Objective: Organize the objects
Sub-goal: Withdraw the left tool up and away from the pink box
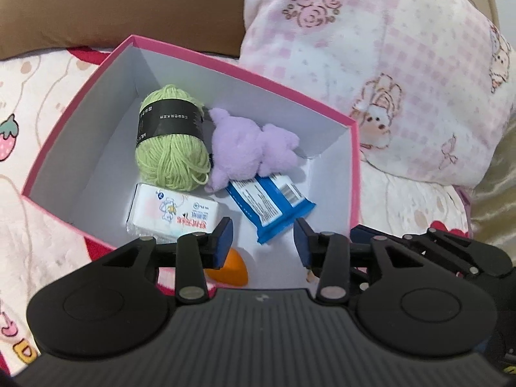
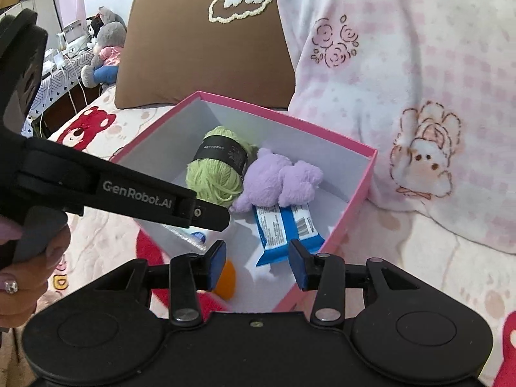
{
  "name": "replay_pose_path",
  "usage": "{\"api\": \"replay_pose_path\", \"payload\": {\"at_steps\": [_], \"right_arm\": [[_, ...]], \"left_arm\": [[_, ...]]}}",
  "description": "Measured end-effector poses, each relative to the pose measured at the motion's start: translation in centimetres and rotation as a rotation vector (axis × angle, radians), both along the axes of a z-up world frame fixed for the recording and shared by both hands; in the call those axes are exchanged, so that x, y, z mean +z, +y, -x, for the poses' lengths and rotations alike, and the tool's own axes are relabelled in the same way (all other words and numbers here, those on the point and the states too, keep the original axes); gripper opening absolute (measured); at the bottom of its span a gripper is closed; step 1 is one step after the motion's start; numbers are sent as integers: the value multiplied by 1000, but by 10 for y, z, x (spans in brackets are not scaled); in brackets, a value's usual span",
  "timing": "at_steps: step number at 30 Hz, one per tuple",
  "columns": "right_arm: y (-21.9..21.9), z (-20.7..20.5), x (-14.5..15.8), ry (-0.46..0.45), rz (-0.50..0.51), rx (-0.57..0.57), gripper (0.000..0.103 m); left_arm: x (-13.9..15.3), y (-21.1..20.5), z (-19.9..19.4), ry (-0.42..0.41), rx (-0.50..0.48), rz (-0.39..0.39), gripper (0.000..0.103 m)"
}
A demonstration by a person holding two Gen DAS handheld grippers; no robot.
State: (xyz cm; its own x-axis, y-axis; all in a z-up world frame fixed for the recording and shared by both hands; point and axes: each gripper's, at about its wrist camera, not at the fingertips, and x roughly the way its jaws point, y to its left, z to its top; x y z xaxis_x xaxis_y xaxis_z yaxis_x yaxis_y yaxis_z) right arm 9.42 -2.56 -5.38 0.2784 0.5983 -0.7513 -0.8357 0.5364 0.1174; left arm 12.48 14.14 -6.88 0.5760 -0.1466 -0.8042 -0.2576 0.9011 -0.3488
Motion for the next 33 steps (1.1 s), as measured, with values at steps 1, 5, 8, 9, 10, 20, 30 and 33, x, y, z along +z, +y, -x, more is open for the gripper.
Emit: {"api": "replay_pose_path", "payload": {"at_steps": [1, 5, 8, 9, 10, 20, 30, 33], "right_arm": [[-2, 2, 4, -1, 0, -3, 48], [-12, 12, 18, -34, 3, -5, 49], [-21, 16, 25, -57, 5, -19, 49], [-24, 17, 27, -58, 3, -25, 49], [-28, 18, 29, -58, 0, -32, 49], [-70, 32, 50, -45, -14, -113, 57], [-102, 50, 55, -38, -4, -178, 63], [-112, 56, 59, -44, -7, -193, 65]], "left_arm": [[4, -2, 3, -3, -1, -1, 41], [20, -14, 15, -16, -14, -25, 44], [30, -27, 23, -21, -39, -68, 47], [33, -29, 25, -19, -45, -74, 47], [36, -32, 28, -21, -52, -84, 47], [59, -57, 54, -5, -77, -127, 52], [88, -96, 82, -55, -174, -190, 60], [94, -104, 89, -67, -180, -195, 62]]}}
